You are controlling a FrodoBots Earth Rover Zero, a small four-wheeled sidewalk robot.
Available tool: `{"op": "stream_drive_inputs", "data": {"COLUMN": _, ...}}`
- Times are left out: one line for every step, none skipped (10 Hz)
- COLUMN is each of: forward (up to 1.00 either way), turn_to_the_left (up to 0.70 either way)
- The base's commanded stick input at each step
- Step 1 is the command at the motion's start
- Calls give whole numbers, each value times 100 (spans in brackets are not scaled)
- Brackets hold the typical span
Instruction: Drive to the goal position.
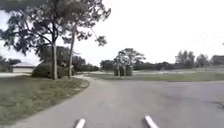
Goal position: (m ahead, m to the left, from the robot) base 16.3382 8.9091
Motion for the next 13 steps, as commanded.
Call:
{"op": "stream_drive_inputs", "data": {"forward": 69, "turn_to_the_left": 3}}
{"op": "stream_drive_inputs", "data": {"forward": 69, "turn_to_the_left": 3}}
{"op": "stream_drive_inputs", "data": {"forward": 69, "turn_to_the_left": 3}}
{"op": "stream_drive_inputs", "data": {"forward": 69, "turn_to_the_left": 3}}
{"op": "stream_drive_inputs", "data": {"forward": 69, "turn_to_the_left": 3}}
{"op": "stream_drive_inputs", "data": {"forward": 69, "turn_to_the_left": 3}}
{"op": "stream_drive_inputs", "data": {"forward": 69, "turn_to_the_left": 3}}
{"op": "stream_drive_inputs", "data": {"forward": 69, "turn_to_the_left": 3}}
{"op": "stream_drive_inputs", "data": {"forward": 69, "turn_to_the_left": 3}}
{"op": "stream_drive_inputs", "data": {"forward": 69, "turn_to_the_left": 3}}
{"op": "stream_drive_inputs", "data": {"forward": 69, "turn_to_the_left": 5}}
{"op": "stream_drive_inputs", "data": {"forward": 69, "turn_to_the_left": 19}}
{"op": "stream_drive_inputs", "data": {"forward": 69, "turn_to_the_left": 32}}
